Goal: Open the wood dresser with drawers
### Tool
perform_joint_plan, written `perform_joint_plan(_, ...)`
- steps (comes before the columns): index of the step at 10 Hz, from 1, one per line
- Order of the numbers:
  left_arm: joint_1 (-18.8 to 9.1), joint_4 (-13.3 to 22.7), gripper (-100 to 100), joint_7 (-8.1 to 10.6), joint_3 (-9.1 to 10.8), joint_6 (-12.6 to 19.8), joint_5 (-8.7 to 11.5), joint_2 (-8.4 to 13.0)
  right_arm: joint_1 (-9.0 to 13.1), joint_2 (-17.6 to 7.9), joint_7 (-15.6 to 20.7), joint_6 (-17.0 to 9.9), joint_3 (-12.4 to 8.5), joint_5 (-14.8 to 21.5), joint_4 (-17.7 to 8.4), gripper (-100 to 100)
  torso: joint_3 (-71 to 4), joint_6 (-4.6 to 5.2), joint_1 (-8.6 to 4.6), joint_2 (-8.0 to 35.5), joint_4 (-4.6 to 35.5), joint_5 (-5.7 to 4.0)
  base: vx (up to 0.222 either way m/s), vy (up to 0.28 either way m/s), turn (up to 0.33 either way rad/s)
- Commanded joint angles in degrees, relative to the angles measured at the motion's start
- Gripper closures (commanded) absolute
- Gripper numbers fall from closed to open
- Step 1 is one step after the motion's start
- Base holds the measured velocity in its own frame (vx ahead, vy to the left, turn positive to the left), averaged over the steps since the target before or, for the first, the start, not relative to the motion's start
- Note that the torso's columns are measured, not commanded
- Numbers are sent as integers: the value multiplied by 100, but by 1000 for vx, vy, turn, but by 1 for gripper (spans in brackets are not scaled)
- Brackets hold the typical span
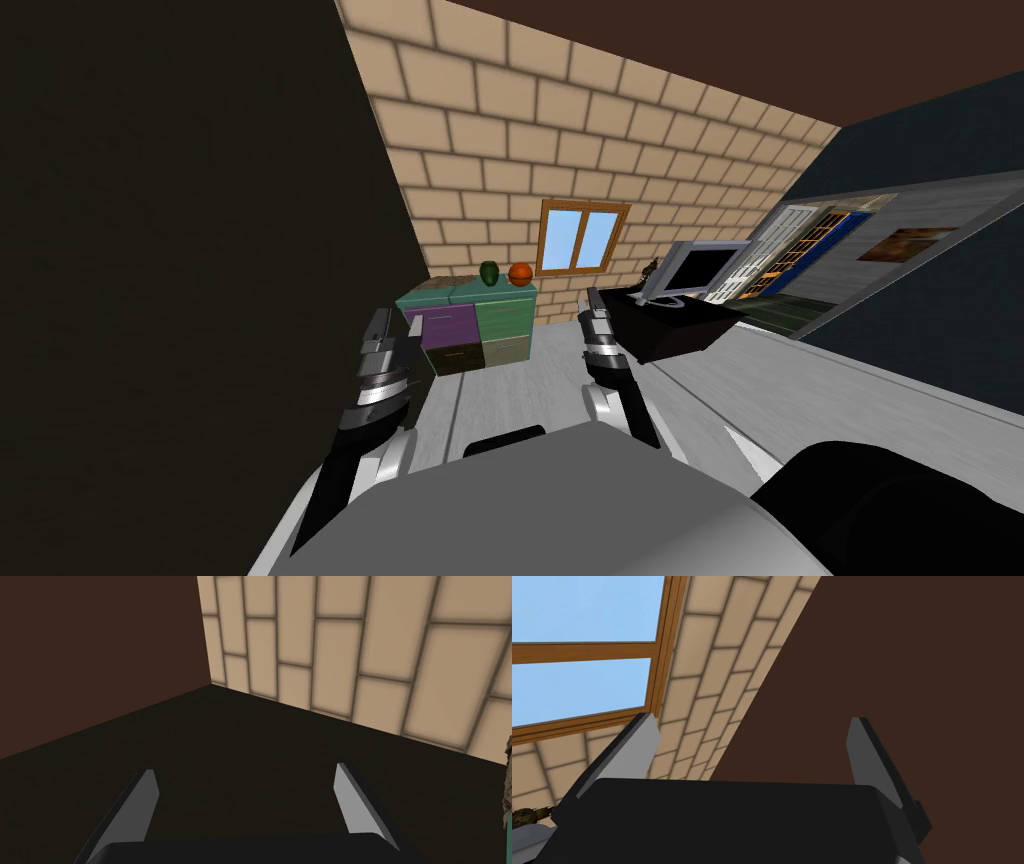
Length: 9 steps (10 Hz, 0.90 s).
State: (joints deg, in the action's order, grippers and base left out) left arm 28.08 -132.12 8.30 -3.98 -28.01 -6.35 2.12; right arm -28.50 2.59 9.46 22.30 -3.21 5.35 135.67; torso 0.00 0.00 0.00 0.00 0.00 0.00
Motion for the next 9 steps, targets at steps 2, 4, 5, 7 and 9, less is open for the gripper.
perform_joint_plan(2,0,0,0,0,0,0,0,0,0,0,0,0,0,0,0,0,-1200,0,0,597,600,0,0,0,0)
perform_joint_plan(4,0,-1,0,0,0,0,0,0,0,0,0,0,0,0,1,0,-2850,0,0,1422,1424,0,0,0,0)
perform_joint_plan(5,0,-1,0,0,0,0,0,0,0,0,0,0,0,0,1,0,-3692,0,0,1845,1846,0,0,0,0)
perform_joint_plan(7,0,-1,0,0,0,0,0,0,0,0,0,1,0,0,2,0,-5381,0,0,2693,2691,0,0,0,0)
perform_joint_plan(9,0,-2,0,0,0,-1,0,0,0,0,0,1,0,0,2,0,-7073,0,0,3539,3537,0,0,0,0)
